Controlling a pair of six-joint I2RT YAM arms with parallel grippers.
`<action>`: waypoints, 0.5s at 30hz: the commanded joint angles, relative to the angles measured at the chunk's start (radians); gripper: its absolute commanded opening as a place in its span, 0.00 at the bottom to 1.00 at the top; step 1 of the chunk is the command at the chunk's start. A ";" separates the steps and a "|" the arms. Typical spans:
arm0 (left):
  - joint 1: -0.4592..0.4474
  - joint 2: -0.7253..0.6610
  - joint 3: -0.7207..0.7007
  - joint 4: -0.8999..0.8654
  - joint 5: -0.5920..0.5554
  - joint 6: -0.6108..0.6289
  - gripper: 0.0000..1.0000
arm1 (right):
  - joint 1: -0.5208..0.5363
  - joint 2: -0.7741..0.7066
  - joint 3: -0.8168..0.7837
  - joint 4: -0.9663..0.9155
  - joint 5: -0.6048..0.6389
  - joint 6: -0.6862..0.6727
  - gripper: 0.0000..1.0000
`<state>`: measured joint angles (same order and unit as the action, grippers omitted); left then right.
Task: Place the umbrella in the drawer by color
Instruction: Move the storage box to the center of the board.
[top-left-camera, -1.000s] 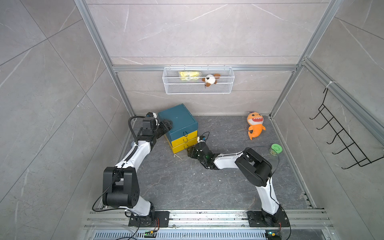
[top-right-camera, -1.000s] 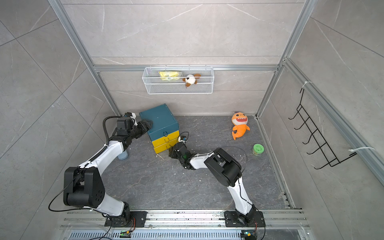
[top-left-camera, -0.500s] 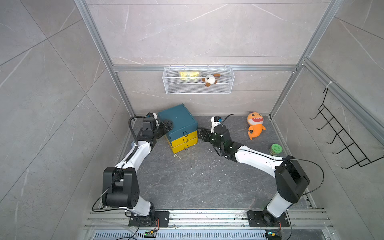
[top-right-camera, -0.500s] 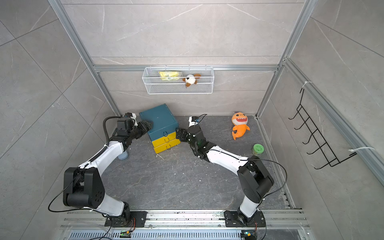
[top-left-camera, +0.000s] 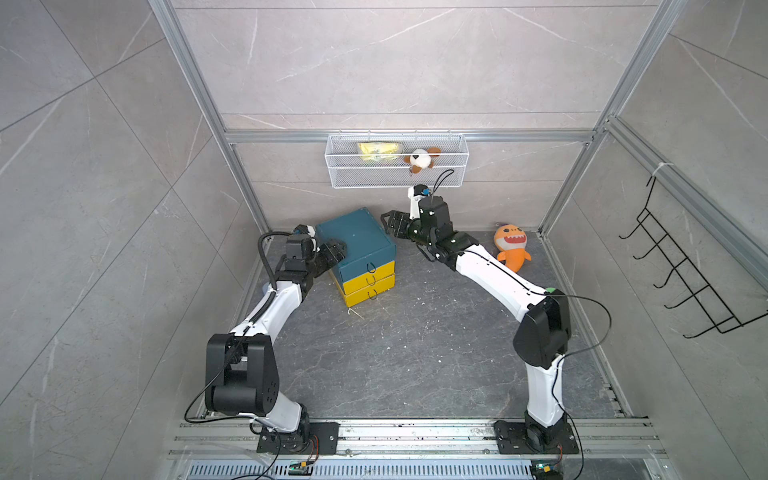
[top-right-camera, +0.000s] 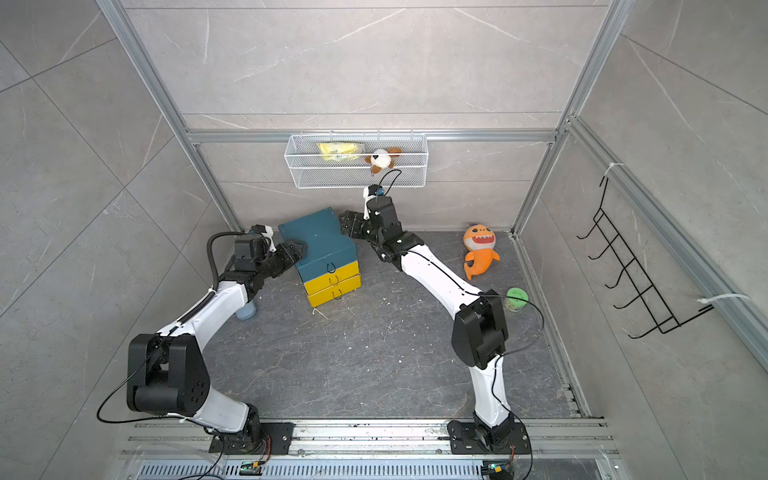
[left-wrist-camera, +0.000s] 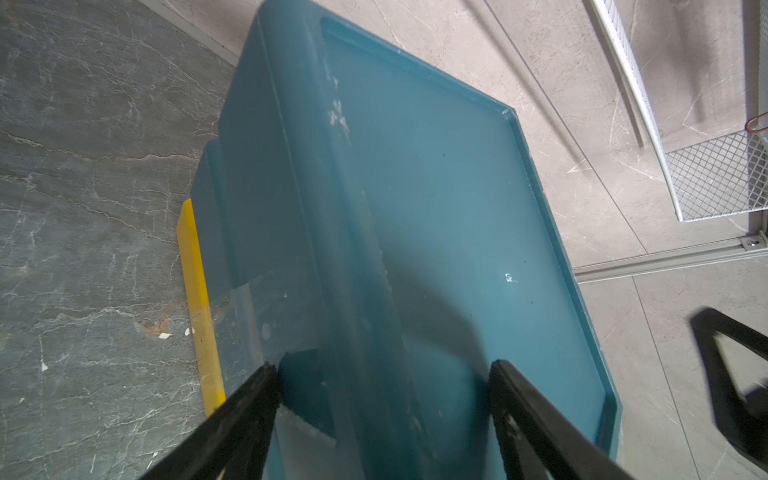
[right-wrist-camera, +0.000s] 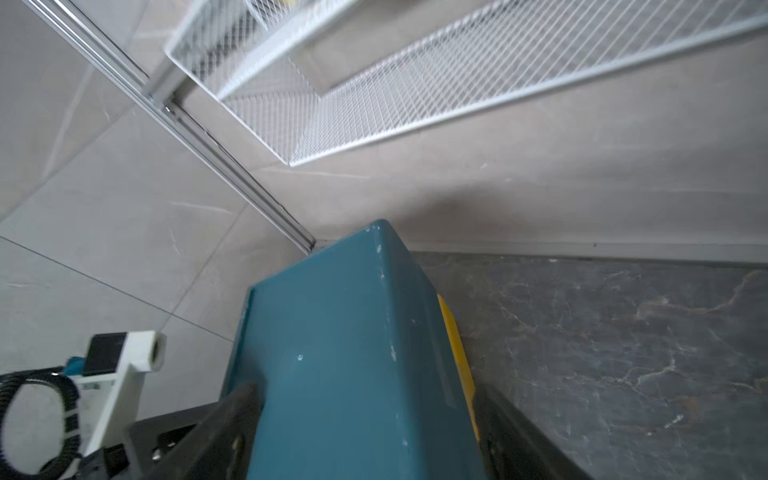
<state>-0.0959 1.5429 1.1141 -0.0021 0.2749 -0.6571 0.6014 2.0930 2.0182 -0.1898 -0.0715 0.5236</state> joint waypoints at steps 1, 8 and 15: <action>-0.030 0.076 -0.030 -0.212 0.054 0.067 0.81 | -0.002 0.099 0.142 -0.186 -0.057 -0.030 0.83; -0.039 0.109 -0.015 -0.210 0.084 0.079 0.82 | 0.000 0.231 0.325 -0.345 -0.035 -0.030 0.82; -0.067 0.158 0.024 -0.217 0.108 0.089 0.82 | 0.000 0.177 0.168 -0.245 -0.108 0.014 0.81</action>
<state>-0.1043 1.6073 1.1755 -0.0090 0.3164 -0.6266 0.6014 2.3039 2.2463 -0.4458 -0.1383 0.5262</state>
